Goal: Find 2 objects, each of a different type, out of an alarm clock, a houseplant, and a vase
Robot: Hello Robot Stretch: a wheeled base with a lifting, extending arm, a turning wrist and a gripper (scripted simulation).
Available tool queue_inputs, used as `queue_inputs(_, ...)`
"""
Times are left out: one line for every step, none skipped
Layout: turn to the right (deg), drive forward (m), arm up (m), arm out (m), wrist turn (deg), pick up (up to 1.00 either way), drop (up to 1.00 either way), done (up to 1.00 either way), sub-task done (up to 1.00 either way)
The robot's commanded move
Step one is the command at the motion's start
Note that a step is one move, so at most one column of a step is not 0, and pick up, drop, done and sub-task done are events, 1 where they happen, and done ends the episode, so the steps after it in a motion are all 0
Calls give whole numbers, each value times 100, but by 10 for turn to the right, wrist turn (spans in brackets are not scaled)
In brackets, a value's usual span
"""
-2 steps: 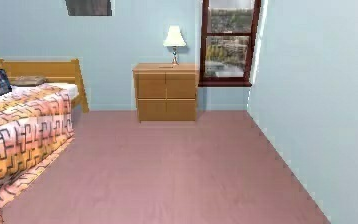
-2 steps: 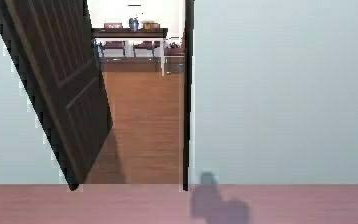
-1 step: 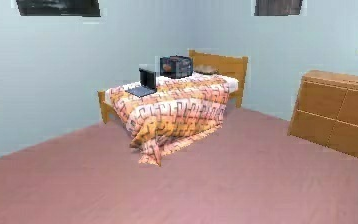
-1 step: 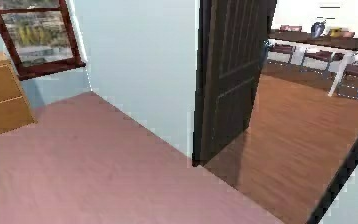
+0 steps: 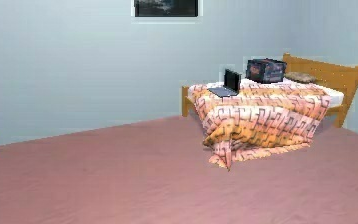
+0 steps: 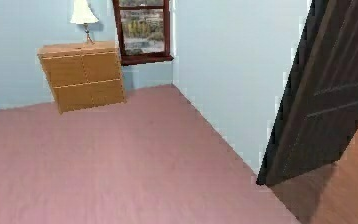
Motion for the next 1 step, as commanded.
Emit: queue_inputs(0,75,0,0,0,0,0,0,0)
